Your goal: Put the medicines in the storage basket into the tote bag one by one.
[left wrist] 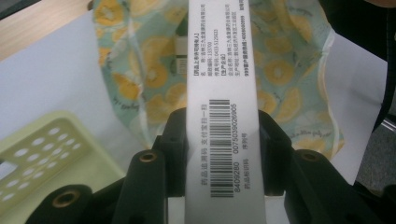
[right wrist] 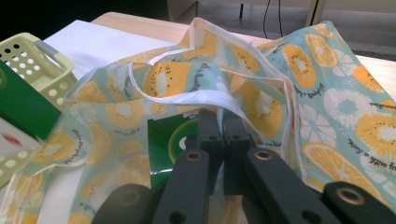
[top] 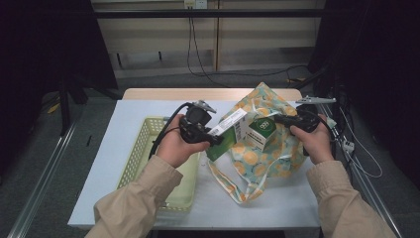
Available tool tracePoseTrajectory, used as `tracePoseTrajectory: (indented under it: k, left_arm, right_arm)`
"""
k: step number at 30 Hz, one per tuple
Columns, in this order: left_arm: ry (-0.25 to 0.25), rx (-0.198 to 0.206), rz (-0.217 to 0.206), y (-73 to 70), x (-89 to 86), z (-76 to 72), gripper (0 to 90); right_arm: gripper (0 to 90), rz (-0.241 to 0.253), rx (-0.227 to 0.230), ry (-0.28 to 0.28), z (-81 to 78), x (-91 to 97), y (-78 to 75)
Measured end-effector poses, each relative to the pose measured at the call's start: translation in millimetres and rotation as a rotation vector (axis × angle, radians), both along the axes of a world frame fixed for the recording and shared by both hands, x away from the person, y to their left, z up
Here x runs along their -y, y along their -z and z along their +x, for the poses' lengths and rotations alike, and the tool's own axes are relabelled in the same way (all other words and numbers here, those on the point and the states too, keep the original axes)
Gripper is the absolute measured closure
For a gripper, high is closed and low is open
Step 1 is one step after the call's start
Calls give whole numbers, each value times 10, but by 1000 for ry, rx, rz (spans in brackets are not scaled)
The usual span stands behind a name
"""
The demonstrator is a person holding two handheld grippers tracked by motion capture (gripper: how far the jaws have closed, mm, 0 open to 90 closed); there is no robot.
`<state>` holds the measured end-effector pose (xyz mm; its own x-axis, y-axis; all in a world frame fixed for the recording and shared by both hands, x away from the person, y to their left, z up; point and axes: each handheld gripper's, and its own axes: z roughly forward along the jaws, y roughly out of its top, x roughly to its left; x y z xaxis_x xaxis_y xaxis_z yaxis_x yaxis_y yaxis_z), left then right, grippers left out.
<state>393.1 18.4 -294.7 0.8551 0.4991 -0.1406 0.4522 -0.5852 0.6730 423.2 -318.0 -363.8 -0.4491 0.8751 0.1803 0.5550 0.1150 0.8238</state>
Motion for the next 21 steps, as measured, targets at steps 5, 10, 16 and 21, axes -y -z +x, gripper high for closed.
tracePoseTrajectory:
  k: [5,10,16,21]
  left_arm:
    - [49,-17,5,124,253,-11,626]
    - [97,-38,37,282,480,5,626]
    - [125,-60,54,453,684,20,625]
    - [152,-57,77,543,857,19,626]
  right_arm:
    - [897,5,5,-4,4,-3,-11]
    - [897,6,6,-9,1,-22,-22]
    - [897,6,12,-6,0,-8,-62]
    - [898,6,15,-4,-2,-6,-88]
